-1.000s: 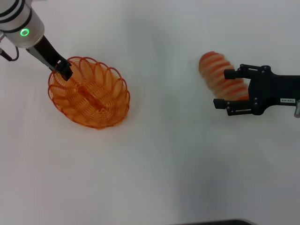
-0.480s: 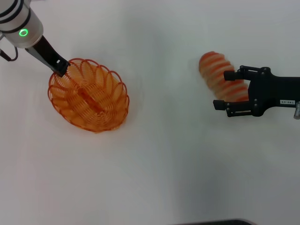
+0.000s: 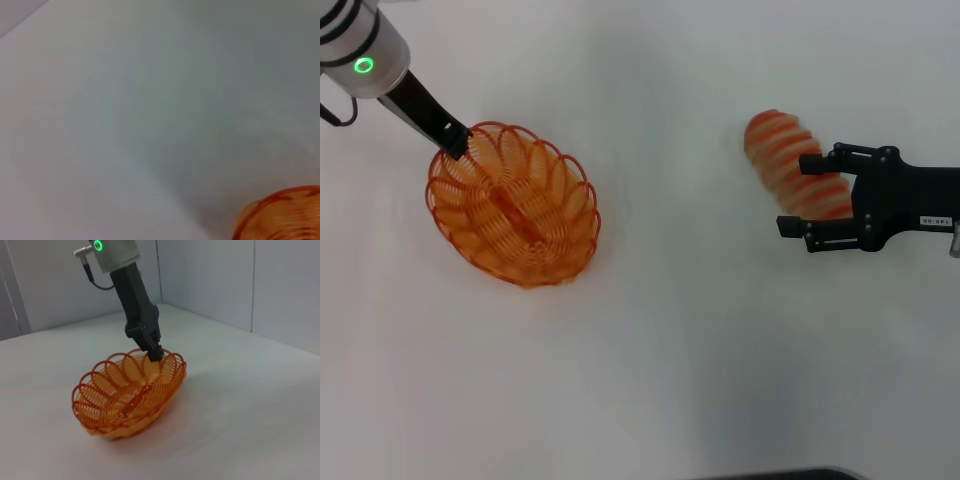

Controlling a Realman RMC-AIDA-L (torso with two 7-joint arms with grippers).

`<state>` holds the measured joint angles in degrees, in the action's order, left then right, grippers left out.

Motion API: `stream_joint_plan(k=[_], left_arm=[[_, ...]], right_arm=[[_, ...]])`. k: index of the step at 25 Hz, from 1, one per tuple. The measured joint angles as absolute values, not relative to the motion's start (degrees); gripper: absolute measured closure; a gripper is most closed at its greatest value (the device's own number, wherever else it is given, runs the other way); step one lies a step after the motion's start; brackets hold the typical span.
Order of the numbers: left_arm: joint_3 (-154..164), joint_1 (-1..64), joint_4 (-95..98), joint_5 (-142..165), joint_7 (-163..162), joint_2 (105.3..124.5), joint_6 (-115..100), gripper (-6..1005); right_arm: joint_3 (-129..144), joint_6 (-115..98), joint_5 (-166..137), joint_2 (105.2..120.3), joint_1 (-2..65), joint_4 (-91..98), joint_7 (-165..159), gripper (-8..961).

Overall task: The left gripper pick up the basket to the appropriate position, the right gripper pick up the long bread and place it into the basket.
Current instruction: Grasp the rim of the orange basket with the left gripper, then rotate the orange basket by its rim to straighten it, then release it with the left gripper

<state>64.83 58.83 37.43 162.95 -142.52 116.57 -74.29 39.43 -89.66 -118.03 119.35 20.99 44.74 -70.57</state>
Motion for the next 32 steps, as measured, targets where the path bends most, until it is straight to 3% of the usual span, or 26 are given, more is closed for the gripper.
stream_joint_plan(k=[22, 32], left_arm=[[39.2, 56.7, 44.9, 159.7, -136.9, 115.18, -89.6, 942], [31.6, 50.7, 48.0, 155.2, -143.6, 114.87, -90.7, 942]], right_arm=[[38.9, -89.8, -117.7, 119.36, 21.1, 44.7, -69.4, 28], [34.4, -91.3, -116.9, 119.36, 20.8, 44.7, -66.9, 29]])
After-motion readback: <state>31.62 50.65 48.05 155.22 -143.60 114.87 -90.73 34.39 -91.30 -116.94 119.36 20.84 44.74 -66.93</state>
